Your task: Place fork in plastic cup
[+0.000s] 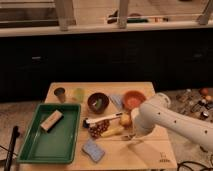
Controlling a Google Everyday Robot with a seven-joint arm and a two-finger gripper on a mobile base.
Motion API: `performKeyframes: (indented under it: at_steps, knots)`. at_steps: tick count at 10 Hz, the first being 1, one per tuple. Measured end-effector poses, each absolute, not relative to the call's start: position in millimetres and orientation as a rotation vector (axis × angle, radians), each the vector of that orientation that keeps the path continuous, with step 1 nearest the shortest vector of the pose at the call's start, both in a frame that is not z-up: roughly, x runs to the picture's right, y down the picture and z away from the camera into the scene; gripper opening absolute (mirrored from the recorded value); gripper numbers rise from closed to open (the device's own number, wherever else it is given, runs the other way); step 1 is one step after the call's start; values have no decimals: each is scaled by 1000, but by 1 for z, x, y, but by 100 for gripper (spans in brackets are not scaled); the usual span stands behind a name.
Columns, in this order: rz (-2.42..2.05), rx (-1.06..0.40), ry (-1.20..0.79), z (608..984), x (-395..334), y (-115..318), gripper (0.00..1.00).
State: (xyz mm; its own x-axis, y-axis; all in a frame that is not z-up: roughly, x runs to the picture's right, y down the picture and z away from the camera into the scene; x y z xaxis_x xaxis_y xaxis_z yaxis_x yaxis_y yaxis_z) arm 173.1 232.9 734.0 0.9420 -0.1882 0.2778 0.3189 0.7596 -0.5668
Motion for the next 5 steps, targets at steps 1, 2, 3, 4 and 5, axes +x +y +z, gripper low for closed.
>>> performKeyframes:
  at_steps: [1,2,3,4,5]
  knots:
    - [-282,-647,-210,730,173,228,0]
    - [-286,-643,-208,727,172,223,0]
    - [-290,-638,-206,724,172,219,0]
    - [-297,-632,-206,721,171,213,0]
    - [-302,-629,-208,719,171,210,0]
